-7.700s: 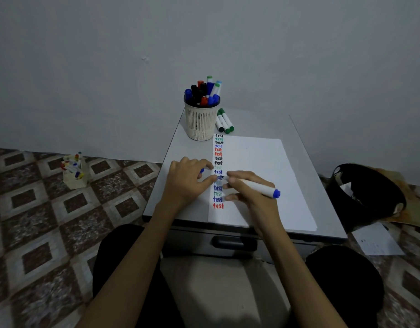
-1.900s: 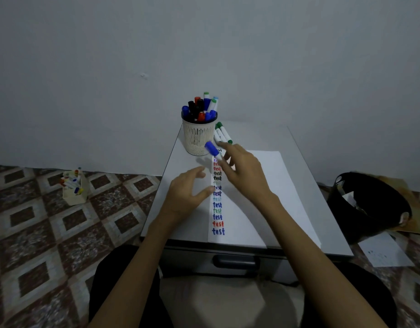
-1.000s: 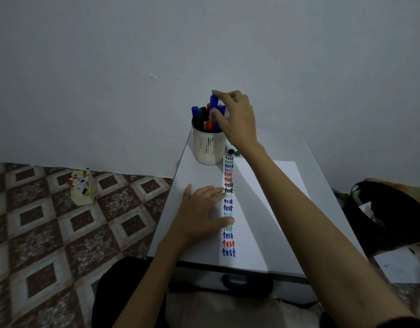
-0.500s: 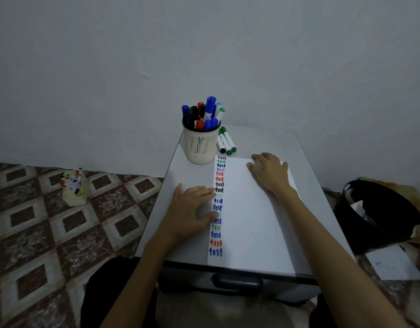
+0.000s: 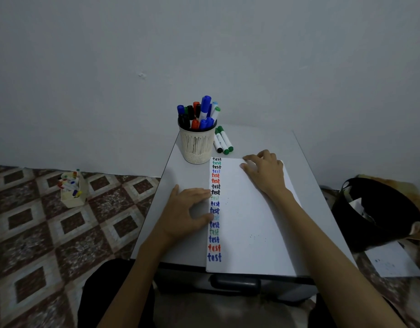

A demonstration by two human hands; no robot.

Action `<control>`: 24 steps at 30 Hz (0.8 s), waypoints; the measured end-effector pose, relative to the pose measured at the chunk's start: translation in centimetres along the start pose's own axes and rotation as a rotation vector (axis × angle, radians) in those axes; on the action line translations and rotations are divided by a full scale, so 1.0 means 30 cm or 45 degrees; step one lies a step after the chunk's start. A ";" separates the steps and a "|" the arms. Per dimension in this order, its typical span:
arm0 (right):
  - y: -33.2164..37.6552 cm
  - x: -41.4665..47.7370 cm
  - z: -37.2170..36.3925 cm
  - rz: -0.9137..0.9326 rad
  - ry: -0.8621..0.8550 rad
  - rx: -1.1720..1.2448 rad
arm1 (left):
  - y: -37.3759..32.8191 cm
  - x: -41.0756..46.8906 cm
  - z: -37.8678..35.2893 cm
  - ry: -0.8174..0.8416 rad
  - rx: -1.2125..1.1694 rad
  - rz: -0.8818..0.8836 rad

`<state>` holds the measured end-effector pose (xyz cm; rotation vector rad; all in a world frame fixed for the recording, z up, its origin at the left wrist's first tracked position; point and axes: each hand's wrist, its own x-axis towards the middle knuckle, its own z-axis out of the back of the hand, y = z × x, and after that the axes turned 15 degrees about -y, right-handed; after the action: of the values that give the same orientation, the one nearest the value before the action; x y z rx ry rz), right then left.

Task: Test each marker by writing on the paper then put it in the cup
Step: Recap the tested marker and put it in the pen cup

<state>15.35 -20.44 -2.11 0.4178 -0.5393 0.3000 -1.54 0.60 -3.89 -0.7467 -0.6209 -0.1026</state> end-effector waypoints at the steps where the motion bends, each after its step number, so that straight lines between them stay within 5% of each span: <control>1: 0.003 0.004 0.000 -0.006 0.007 -0.007 | -0.002 0.001 0.000 0.005 0.001 -0.004; 13: 0.130 0.132 -0.084 0.152 0.218 -0.031 | -0.010 0.000 0.008 -0.020 0.000 -0.032; 24: 0.120 0.106 -0.092 -0.151 -0.323 0.379 | -0.002 0.005 -0.001 -0.039 -0.006 -0.036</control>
<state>17.76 -15.49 -1.42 0.7805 -0.7178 0.2137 -1.43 0.55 -3.78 -0.7452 -0.6609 -0.1184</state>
